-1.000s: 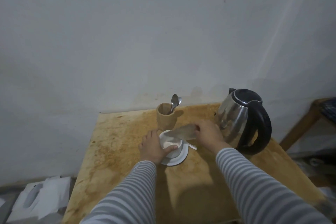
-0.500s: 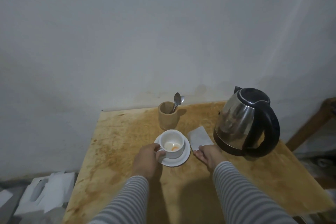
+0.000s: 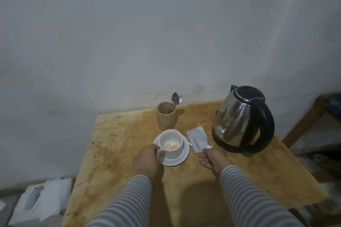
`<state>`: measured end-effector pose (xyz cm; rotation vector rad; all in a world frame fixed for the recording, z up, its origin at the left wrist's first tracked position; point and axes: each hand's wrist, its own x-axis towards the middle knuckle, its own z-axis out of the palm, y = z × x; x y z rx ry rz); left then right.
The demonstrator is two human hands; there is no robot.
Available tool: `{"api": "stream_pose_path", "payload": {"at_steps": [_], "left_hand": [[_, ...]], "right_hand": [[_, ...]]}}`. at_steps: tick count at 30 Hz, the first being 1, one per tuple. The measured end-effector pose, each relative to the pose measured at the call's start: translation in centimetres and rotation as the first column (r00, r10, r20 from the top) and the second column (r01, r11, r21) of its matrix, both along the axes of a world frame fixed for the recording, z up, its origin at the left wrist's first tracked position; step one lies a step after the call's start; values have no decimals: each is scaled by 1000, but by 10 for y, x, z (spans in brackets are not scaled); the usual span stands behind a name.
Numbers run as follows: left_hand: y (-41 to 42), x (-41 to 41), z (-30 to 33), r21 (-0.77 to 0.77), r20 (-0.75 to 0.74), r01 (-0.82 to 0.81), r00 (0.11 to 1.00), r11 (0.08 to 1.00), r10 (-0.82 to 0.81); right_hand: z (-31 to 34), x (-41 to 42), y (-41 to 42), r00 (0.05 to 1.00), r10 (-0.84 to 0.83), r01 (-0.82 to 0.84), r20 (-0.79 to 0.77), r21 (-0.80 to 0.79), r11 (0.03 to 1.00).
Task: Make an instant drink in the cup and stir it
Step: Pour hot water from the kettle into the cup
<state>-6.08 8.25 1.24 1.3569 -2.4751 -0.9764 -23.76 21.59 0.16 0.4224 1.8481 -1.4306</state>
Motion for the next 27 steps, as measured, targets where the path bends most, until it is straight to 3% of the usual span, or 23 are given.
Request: {"api": "stream_pose_path", "payload": {"at_steps": [3,6,8,10,13,18,22,27], "left_hand": [[4,-3,3,-49,43,3,999,999,0],[8,-5,6,-84,76,1,997,996,6],[10,-7,6,-94,90,8,996,996,0],[10,-8,6,-102,102,15,995,995,-4],[10,-10,3,-122,114,32,993,992,-18],[11,-13,-1,-113,84,-11,996,994,20],[11,-12,-2,-76,55,-37,998,996,41],[10,-11,0,-51,73,-41,996,998,45]], "right_hand": [[-6,-6,16,997,-66,67,-38,28,997],[5,-10,39,906,-401,409,-136,35,912],[22,-14,58,838,-464,512,-288,117,851],[44,-22,74,821,-364,469,-440,158,869],[75,-35,83,776,-252,342,-579,51,938],[94,-43,88,767,-305,284,-565,-127,950],[93,-48,87,769,-391,349,-505,-180,920],[100,-56,85,744,-398,351,-536,-193,916]]}}
